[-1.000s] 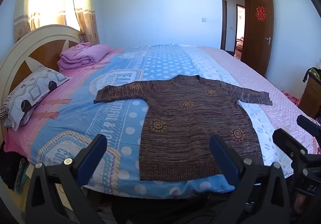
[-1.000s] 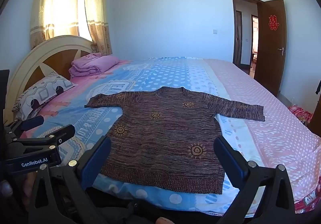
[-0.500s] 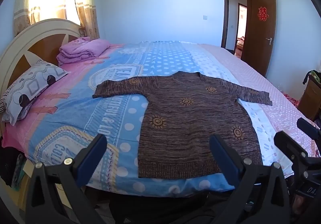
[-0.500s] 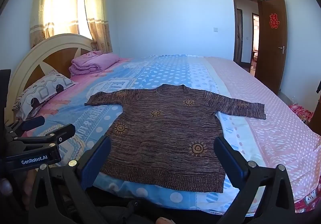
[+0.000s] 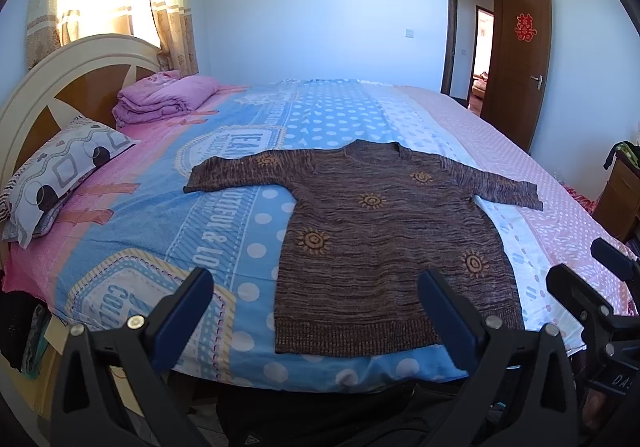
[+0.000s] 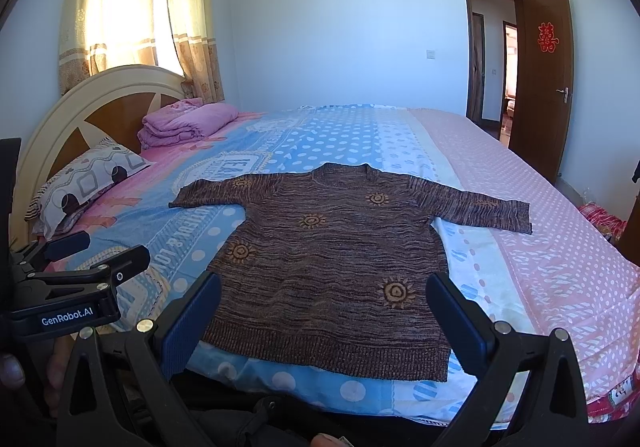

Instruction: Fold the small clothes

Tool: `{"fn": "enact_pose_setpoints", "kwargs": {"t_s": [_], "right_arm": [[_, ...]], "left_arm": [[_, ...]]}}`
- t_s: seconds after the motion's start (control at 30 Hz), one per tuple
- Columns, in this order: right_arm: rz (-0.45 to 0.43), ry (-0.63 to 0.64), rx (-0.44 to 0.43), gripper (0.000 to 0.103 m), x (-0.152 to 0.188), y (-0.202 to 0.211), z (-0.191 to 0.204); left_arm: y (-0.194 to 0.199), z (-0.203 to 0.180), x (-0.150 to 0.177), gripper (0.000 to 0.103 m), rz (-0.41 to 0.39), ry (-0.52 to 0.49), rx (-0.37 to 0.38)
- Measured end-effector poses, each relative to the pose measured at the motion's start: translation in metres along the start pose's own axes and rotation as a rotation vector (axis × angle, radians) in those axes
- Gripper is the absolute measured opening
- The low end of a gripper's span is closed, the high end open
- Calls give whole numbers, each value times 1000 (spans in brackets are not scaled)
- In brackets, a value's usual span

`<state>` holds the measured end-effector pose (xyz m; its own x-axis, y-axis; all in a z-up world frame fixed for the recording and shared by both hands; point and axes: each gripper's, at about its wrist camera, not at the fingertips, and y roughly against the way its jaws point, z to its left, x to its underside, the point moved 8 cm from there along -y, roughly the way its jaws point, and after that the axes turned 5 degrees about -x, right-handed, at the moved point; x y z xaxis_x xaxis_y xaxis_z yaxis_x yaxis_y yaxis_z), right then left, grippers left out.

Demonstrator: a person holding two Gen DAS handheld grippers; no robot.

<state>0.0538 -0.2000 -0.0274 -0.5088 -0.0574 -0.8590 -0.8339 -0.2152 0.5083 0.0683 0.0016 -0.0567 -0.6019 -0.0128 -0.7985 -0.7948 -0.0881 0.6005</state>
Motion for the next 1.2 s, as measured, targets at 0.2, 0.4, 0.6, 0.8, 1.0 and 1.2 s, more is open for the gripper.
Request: {"fn": "enact_pose_setpoints", "kwargs": {"t_s": [0.2,0.4,0.6,0.8,1.0,1.2], "right_arm": [[2,-1,-1,102,1,1,1],[12,-4,-7,102,2,-2,0],[22,-6,-9,102,3,-4,0],[24,-6,-9,102,2,-4,0],[35,-3,-13,102,5,-7,1],[36,-4,-14,102,5,-7,1]], "left_arm": [[-3,1,2,103,12,5,4],[-3,2,1,103,12,4,5],[-3,2,1,103,11,5,7],[-3,2,2,103,13,4,6],[-3,1,2,103,16,5,7],[-3,1,3,103,16,5,8]]}}
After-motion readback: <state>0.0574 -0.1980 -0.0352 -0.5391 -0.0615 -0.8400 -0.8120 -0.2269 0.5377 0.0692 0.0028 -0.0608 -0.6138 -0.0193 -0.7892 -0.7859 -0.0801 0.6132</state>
